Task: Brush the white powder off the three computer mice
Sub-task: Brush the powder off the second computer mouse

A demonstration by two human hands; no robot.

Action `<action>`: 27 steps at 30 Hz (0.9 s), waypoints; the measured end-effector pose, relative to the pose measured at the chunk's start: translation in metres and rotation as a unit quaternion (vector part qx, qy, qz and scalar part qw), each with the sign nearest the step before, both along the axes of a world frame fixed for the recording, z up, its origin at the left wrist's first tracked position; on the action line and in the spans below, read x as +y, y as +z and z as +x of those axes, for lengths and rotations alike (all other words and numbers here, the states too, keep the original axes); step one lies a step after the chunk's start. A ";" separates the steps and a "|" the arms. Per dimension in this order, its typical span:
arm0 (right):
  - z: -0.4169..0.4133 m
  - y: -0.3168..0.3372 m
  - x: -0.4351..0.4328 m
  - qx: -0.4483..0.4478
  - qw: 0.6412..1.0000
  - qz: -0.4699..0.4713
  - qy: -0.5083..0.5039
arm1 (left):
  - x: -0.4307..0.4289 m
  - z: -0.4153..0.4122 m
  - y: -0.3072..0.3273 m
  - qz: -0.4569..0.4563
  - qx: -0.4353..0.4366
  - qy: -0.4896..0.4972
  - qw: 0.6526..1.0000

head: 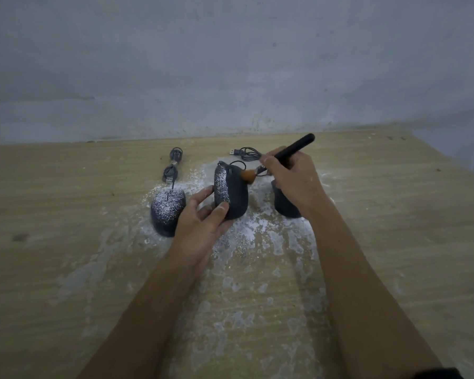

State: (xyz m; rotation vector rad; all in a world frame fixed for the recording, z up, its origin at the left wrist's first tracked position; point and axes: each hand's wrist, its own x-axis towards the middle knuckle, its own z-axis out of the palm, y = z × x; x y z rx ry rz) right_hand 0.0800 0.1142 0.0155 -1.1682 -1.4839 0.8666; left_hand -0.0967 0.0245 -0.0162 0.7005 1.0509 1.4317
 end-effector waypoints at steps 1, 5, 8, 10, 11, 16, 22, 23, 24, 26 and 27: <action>-0.001 0.000 0.000 -0.003 1.000 -0.002 0.007 | 0.000 0.000 -0.001 0.002 0.007 0.001 1.000; -0.009 0.004 0.004 -0.043 0.997 0.044 -0.038 | 0.000 0.002 -0.003 0.003 0.020 -0.012 1.000; -0.013 0.010 0.005 -0.053 0.997 0.035 -0.041 | -0.001 0.005 -0.004 0.006 0.024 -0.024 0.999; -0.012 0.013 0.007 -0.067 0.996 0.030 -0.042 | -0.001 0.005 -0.005 0.005 0.021 -0.022 1.000; -0.012 0.014 0.008 -0.078 0.996 0.031 -0.039 | 0.000 0.005 -0.006 0.005 0.018 -0.022 1.000; -0.023 0.013 0.006 -0.078 0.995 0.061 -0.014 | 0.001 0.002 -0.008 0.006 0.019 -0.030 0.999; -0.022 0.013 0.007 -0.059 0.996 0.057 -0.025 | 0.004 -0.001 -0.013 0.008 0.028 -0.030 0.999; -0.024 0.012 0.005 -0.066 0.996 0.061 -0.013 | 0.004 0.000 -0.013 0.009 0.033 -0.032 0.999; -0.026 0.012 0.004 -0.068 0.995 0.068 -0.004 | 0.004 0.000 -0.014 0.010 0.034 -0.032 0.999; -0.030 0.013 0.003 -0.053 0.996 0.075 -0.005 | 0.004 0.000 -0.015 0.013 0.031 -0.032 0.999; -0.030 0.013 0.002 -0.040 0.996 0.075 -0.015 | 0.004 0.000 -0.015 0.015 0.030 -0.032 0.999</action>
